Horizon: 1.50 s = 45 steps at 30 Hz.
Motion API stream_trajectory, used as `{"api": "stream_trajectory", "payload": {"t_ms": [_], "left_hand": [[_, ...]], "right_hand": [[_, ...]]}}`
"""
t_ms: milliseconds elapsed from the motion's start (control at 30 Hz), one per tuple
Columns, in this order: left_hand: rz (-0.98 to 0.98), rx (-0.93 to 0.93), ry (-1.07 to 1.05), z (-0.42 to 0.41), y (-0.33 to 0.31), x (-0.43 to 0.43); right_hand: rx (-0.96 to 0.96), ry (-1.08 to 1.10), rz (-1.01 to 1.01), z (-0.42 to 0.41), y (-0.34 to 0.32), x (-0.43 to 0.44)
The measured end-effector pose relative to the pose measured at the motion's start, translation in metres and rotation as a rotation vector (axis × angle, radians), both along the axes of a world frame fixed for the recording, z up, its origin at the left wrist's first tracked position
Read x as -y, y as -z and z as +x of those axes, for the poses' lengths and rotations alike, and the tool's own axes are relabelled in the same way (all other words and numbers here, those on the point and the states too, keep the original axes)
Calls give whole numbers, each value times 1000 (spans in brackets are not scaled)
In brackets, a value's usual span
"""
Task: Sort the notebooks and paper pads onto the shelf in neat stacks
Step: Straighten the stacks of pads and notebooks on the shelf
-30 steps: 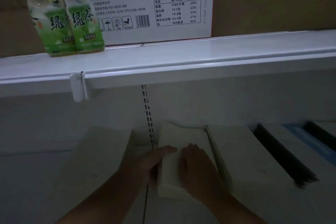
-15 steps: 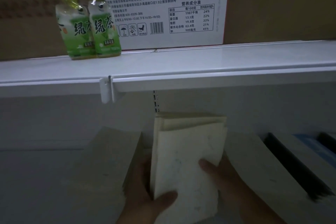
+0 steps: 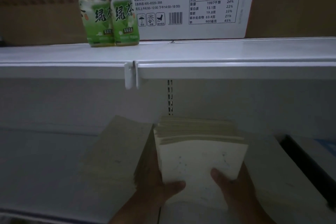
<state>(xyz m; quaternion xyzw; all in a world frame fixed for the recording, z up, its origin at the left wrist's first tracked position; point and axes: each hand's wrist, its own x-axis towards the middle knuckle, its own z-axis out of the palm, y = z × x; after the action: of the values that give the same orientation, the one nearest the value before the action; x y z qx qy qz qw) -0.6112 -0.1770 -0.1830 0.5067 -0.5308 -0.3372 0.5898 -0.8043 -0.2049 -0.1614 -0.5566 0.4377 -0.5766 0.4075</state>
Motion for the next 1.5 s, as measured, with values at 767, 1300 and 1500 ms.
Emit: {"api": "stream_trajectory", "payload": {"t_ms": [767,1300,1500], "left_hand": [[-561,473,-157,2,13,10],[470,31,-86,4,-58,59],[693,-38,-108,4,-46,70]], "right_hand": [[-131,80,-133,1,-4,-11],[-353,50,551,26,-40,57],[-240,-79,737,30,-16,74]]}}
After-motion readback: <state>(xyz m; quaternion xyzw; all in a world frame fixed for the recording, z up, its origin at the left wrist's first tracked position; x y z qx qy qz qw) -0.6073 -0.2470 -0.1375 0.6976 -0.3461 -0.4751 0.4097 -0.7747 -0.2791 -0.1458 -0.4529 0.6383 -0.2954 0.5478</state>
